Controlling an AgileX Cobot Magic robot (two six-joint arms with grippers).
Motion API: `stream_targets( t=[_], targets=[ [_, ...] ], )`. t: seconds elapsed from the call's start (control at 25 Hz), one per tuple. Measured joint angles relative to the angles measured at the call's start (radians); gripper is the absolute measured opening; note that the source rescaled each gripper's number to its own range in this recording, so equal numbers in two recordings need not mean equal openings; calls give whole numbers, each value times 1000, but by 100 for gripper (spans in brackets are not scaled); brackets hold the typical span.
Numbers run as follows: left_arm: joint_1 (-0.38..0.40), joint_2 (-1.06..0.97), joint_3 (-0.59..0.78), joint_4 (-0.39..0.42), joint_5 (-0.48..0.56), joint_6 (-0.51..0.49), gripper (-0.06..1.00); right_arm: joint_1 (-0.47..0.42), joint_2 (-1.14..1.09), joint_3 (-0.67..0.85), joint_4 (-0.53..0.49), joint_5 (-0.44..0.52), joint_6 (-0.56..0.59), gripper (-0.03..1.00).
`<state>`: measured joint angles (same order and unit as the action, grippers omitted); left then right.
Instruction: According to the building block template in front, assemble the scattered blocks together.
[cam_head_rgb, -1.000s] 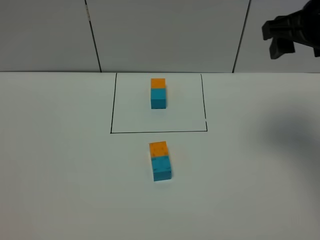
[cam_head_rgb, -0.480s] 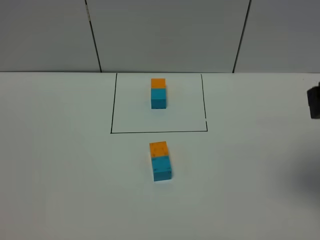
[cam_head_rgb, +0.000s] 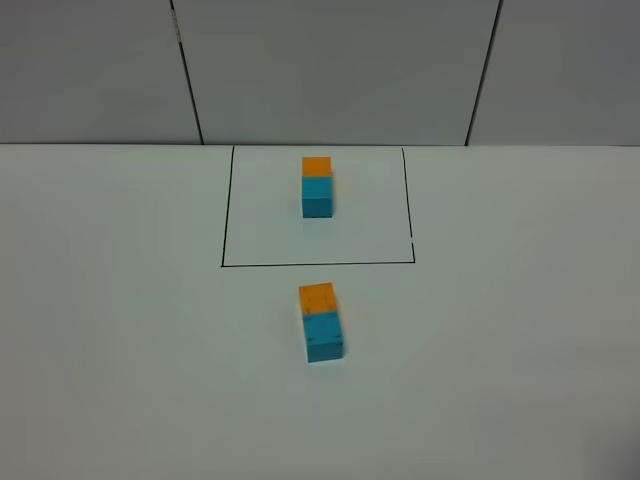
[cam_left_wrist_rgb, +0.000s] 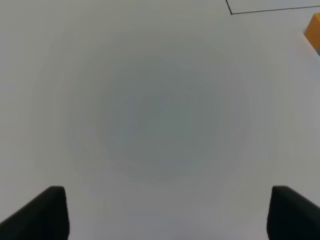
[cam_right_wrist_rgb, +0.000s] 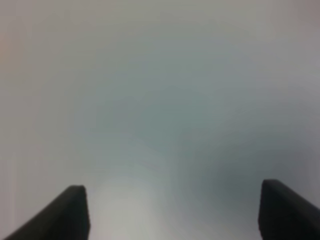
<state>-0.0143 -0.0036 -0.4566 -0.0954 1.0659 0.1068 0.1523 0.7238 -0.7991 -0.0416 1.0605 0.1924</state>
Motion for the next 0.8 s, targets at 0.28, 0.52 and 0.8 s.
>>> stream_targets(
  t=[0.28,0.52,0.8],
  targets=[
    [0,0,0,0,0,0,80,0,-316,171,-5,-1,-1,82],
    [0,0,0,0,0,0,80,0,-490,236,-6,0,-21,82],
    [0,0,0,0,0,0,80,0,-564,266,-5,44,-91,79]
  ],
)
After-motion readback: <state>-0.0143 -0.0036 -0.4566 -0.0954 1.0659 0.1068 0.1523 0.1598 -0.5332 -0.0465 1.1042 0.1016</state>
